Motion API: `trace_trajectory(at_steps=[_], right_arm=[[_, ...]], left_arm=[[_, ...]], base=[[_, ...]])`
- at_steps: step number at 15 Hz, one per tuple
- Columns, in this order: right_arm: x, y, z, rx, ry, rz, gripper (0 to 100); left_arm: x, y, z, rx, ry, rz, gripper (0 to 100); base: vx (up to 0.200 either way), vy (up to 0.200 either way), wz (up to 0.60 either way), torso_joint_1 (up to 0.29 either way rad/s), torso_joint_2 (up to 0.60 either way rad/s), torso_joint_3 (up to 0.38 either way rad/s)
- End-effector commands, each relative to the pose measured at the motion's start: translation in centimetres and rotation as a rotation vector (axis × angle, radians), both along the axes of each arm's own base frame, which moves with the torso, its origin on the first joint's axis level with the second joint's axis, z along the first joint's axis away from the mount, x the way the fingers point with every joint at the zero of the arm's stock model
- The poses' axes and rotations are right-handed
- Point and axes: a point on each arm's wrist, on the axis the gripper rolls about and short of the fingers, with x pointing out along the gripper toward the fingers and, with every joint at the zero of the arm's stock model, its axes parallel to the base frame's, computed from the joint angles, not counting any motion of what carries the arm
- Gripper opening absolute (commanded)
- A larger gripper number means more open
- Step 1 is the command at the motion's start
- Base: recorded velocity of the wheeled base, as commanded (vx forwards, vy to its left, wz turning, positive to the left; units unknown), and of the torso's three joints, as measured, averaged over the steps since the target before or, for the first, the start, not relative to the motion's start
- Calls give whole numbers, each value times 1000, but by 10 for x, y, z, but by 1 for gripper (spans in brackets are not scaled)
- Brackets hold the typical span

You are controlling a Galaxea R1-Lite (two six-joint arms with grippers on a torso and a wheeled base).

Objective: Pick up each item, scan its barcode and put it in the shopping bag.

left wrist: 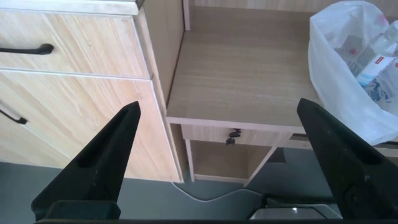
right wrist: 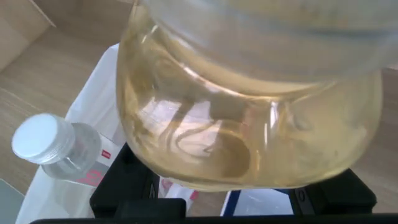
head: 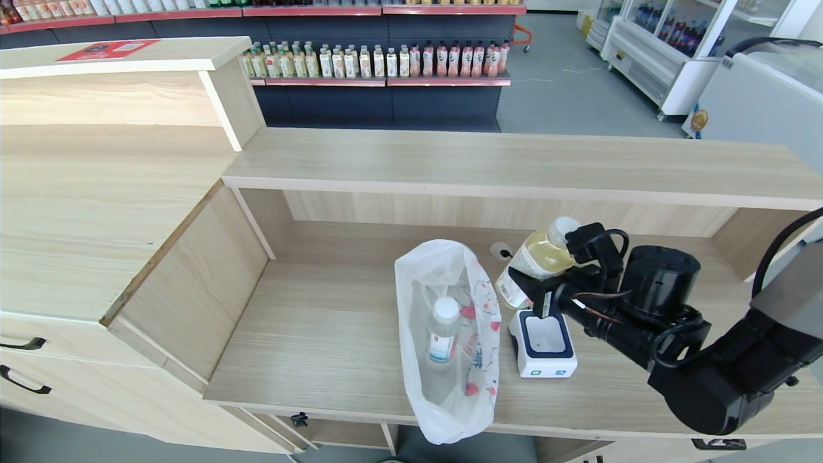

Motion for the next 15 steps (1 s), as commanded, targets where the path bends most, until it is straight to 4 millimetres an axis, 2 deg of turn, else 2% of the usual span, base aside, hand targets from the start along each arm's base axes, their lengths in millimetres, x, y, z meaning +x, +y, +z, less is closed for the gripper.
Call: trace_trajectory(at_steps=[1, 5, 9, 15], right_arm=[[8, 16, -15, -9, 24, 35, 0], [23, 33, -50, -38, 83, 60, 0], [37, 42, -73, -55, 100, 61, 0], [41, 46, -105, -89, 97, 72, 0]], left_arm=[[0, 0, 0, 0, 0, 0, 100], [0, 0, 0, 1, 0, 0, 100], [0, 0, 0, 1, 0, 0, 100], [0, 0, 0, 1, 0, 0, 100]], base=[[0, 0, 0, 0, 0, 0], [0, 0, 0, 0, 0, 0], [0, 0, 0, 0, 0, 0], [0, 0, 0, 0, 0, 0]])
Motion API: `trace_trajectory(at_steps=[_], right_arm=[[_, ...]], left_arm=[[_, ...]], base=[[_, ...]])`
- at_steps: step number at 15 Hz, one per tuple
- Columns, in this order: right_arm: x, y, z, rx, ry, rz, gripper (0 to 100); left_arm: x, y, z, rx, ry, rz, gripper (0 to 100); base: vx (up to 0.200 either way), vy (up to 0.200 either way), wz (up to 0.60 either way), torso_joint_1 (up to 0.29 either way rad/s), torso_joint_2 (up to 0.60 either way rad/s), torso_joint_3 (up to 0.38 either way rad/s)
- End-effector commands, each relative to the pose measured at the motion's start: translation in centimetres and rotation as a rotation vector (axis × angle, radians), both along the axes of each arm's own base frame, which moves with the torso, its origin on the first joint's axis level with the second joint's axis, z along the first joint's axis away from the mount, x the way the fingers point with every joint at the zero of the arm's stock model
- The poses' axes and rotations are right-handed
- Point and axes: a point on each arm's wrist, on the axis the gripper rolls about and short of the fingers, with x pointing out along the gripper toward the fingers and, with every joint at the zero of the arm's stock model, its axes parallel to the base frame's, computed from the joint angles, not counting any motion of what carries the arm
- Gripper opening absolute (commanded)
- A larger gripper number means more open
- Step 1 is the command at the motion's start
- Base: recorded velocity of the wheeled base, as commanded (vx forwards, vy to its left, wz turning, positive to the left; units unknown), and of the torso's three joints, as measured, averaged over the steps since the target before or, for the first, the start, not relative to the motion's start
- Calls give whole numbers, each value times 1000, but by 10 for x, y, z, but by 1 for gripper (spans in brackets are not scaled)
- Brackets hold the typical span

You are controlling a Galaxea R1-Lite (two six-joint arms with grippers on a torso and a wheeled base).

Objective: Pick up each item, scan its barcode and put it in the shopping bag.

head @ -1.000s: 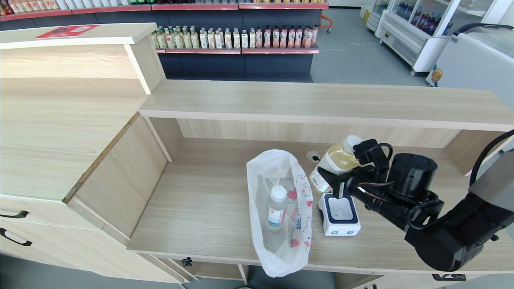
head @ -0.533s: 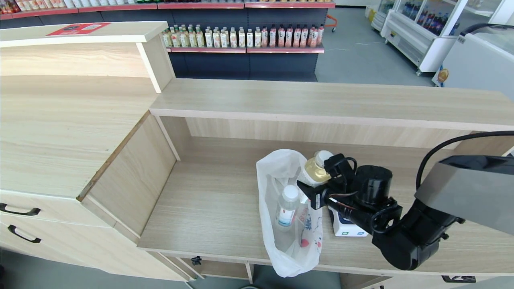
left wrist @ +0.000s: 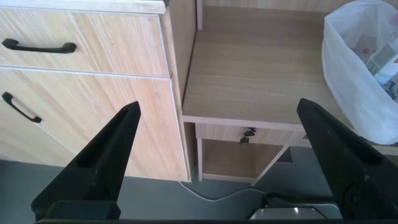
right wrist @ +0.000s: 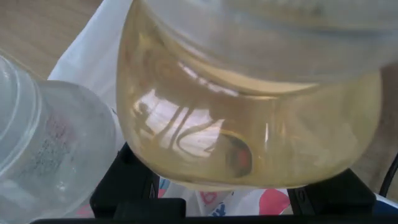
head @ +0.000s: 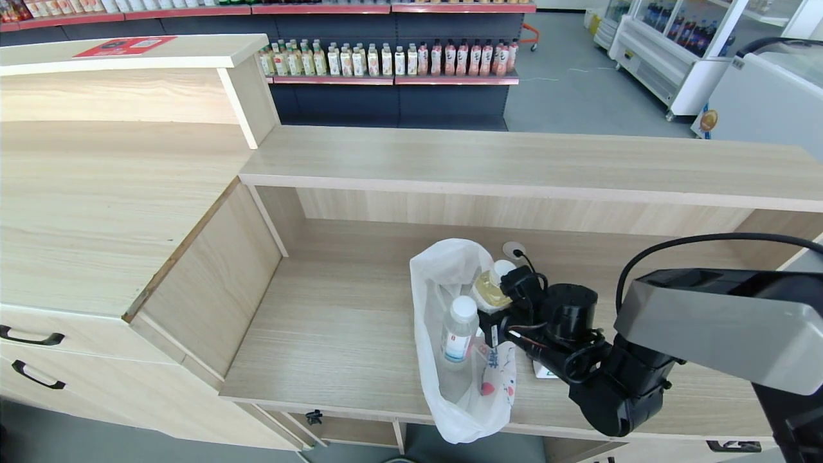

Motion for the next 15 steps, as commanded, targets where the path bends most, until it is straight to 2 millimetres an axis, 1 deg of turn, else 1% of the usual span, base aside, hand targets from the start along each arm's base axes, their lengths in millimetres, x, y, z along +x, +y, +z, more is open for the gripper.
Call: trace_trajectory(at_steps=[1, 3, 7, 8, 10, 11, 12, 14, 15], right_arm=[[0, 0, -23, -25, 42, -1, 0], [1, -2, -31, -45, 34, -5, 0], [2, -6, -37, -62, 32, -12, 0], [1, -7, -37, -60, 23, -15, 100], [1, -9, -36, -46, 6, -16, 100], [3, -11, -28, -27, -15, -22, 100], [3, -11, -18, -3, -30, -23, 100], [1, -13, 13, 71, -72, -32, 100], [-2, -20, 29, 85, -74, -45, 100]], left_arm=[[0, 0, 0, 0, 0, 0, 100], [0, 0, 0, 0, 0, 0, 100], [0, 0, 0, 0, 0, 0, 100], [0, 0, 0, 0, 0, 0, 100], [0, 0, 0, 2, 0, 0, 100], [0, 0, 0, 0, 0, 0, 100], [0, 0, 0, 0, 0, 0, 100], [0, 0, 0, 0, 0, 0, 100], [0, 0, 0, 0, 0, 0, 100]], base=[[0, 0, 0, 0, 0, 0], [0, 0, 0, 0, 0, 0], [0, 0, 0, 0, 0, 0], [0, 0, 0, 0, 0, 0], [0, 0, 0, 0, 0, 0], [0, 0, 0, 0, 0, 0], [0, 0, 0, 0, 0, 0], [0, 0, 0, 0, 0, 0], [0, 0, 0, 0, 0, 0]])
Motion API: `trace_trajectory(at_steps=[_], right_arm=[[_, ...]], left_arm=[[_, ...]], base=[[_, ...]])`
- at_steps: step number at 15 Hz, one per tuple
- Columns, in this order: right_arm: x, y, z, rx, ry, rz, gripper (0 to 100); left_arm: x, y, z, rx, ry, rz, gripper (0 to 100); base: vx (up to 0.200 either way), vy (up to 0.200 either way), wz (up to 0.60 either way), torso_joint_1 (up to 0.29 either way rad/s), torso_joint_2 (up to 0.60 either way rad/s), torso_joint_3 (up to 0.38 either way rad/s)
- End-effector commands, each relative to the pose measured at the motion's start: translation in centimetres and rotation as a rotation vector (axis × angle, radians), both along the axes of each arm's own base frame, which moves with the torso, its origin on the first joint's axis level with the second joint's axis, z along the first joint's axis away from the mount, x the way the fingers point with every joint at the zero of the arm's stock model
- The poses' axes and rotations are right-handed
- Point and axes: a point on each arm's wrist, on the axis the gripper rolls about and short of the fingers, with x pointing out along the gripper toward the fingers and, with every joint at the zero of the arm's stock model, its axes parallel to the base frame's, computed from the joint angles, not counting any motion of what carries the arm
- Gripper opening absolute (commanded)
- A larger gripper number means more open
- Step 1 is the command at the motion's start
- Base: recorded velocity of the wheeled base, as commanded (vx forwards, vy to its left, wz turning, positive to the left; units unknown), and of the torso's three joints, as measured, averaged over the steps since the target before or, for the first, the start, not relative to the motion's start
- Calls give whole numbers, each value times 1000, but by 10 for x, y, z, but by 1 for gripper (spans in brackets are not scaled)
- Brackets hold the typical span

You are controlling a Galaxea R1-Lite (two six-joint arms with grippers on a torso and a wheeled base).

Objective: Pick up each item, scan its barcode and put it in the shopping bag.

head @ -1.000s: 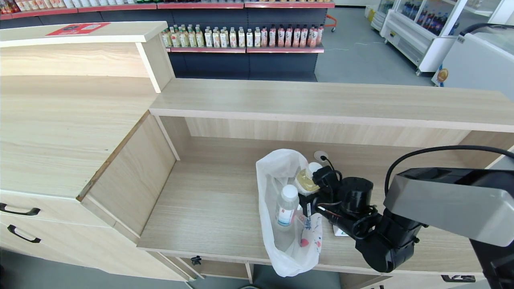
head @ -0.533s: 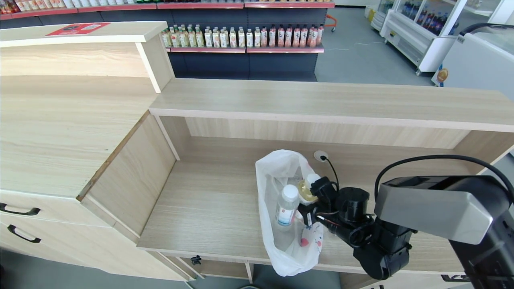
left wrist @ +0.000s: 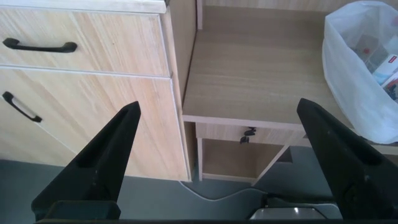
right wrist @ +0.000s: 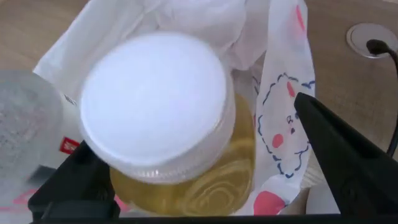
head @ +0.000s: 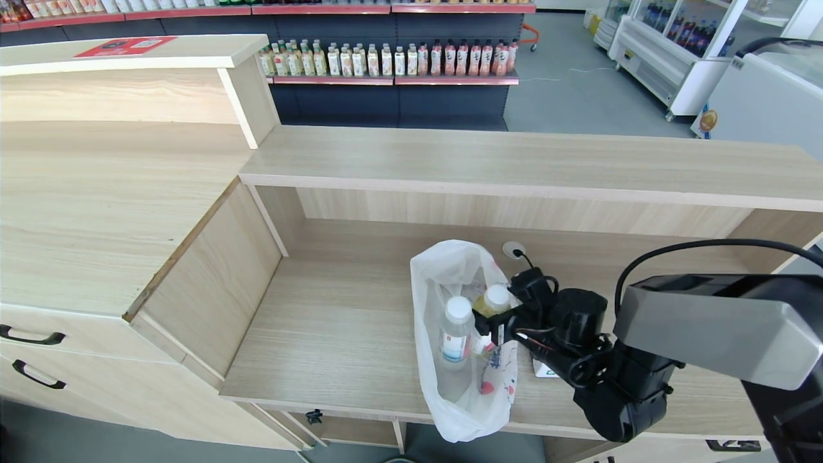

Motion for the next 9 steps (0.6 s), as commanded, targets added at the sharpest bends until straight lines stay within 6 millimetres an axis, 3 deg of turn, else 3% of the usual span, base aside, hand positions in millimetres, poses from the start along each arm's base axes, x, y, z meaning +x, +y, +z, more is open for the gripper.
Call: trace_trajectory(at_steps=[1, 3, 5, 8, 9], right_arm=[[-6, -11, 41, 45, -43, -21, 100], [-18, -30, 81, 109, -50, -57, 100], [-45, -53, 117, 111, -51, -99, 100], [-96, -86, 152, 93, -18, -205, 100], [-125, -101, 162, 81, 4, -284, 100]], left_arm=[[0, 0, 0, 0, 0, 0, 100], [0, 0, 0, -5, 0, 0, 100], [0, 0, 0, -5, 0, 0, 100], [0, 0, 0, -5, 0, 0, 100], [0, 0, 0, -5, 0, 0, 100]], base=[[0, 0, 0, 0, 0, 0], [0, 0, 0, 0, 0, 0], [0, 0, 0, 0, 0, 0], [0, 0, 0, 0, 0, 0], [0, 0, 0, 0, 0, 0]])
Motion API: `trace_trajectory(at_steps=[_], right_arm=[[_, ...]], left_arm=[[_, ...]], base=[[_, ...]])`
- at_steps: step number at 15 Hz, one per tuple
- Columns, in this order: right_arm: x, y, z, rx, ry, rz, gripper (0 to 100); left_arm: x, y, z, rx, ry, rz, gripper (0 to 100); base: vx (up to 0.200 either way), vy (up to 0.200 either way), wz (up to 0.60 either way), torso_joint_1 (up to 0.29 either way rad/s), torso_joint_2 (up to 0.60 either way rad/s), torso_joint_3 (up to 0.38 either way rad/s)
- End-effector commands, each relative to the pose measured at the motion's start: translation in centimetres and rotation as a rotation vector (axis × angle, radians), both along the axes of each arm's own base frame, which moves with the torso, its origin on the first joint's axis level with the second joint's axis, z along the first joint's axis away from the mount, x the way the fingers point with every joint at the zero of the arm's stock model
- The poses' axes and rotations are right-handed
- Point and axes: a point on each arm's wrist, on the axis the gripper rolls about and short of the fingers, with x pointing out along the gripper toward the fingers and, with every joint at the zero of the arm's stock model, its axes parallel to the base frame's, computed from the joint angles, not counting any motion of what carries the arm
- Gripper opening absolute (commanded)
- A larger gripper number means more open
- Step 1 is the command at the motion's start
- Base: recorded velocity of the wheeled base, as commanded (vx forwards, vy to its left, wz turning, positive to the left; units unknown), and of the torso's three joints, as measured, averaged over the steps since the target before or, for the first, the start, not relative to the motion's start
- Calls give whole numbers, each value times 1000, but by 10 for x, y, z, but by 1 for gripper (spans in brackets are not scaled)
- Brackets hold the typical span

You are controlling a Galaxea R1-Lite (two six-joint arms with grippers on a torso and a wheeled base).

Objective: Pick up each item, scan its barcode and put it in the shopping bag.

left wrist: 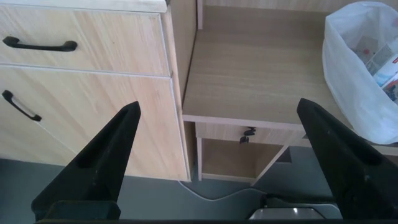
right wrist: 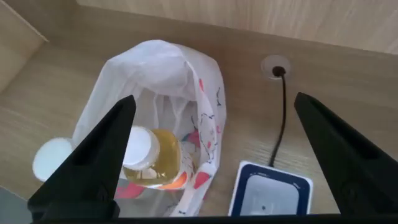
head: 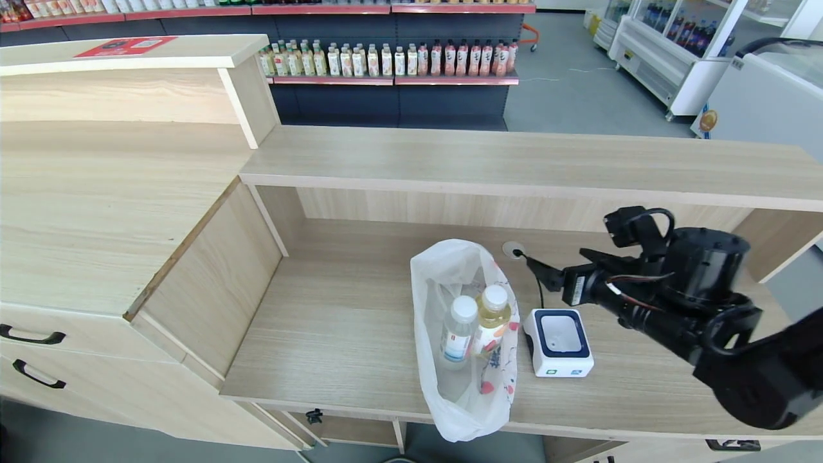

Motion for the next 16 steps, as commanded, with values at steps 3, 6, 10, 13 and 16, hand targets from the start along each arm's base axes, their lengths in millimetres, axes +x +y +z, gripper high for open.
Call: trace_trajectory(at_steps=[3, 6, 10, 13, 16], right_arm=[[-121, -59, 39, -17, 35, -222, 100], [-187, -78, 15, -16, 42, -264, 100], [-247, -95, -23, -66, 46, -383, 100], [-284, -96, -44, -78, -3, -321, 100], [-306, -96, -61, -68, -94, -329, 100]], left_arm=[[0, 0, 0, 0, 0, 0, 100], [0, 0, 0, 0, 0, 0, 100], [0, 0, 0, 0, 0, 0, 100], [0, 0, 0, 0, 0, 0, 100], [0, 0, 0, 0, 0, 0, 100]], base=[[0, 0, 0, 0, 0, 0], [0, 0, 0, 0, 0, 0], [0, 0, 0, 0, 0, 0], [0, 0, 0, 0, 0, 0], [0, 0, 0, 0, 0, 0]])
